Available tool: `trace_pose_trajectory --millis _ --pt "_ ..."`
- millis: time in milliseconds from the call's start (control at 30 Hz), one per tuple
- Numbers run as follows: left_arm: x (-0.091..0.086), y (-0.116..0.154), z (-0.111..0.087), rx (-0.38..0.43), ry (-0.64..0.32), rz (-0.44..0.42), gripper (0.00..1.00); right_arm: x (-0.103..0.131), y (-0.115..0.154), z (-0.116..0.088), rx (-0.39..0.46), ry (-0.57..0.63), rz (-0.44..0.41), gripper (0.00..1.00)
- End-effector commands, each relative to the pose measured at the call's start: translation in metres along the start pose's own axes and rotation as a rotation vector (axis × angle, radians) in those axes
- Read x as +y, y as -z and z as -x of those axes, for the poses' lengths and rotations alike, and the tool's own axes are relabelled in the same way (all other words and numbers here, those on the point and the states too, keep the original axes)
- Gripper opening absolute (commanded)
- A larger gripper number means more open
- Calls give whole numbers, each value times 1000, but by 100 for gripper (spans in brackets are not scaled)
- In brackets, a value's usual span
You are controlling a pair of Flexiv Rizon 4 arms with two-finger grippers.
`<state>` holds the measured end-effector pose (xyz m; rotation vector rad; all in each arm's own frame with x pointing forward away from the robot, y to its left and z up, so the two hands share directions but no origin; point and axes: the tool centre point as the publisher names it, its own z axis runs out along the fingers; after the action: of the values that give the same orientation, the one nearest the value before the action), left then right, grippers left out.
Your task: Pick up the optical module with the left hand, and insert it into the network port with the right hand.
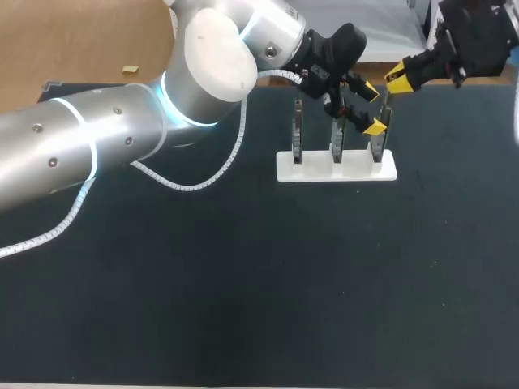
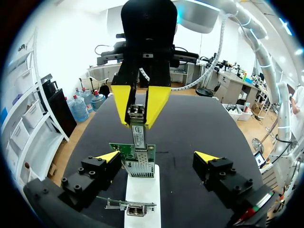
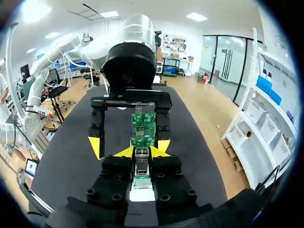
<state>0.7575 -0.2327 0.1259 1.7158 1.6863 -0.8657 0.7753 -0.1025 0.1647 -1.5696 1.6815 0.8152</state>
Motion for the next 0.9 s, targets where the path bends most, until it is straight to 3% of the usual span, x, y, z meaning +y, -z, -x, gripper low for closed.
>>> trace_pose_trajectory --millis 33,900 --pt "2 0 1 5 2 -3 100 2 -1 -1 0 -4 -4 0" --pt "2 0 1 5 2 -3 100 3 -8 -9 7 -32 4 0"
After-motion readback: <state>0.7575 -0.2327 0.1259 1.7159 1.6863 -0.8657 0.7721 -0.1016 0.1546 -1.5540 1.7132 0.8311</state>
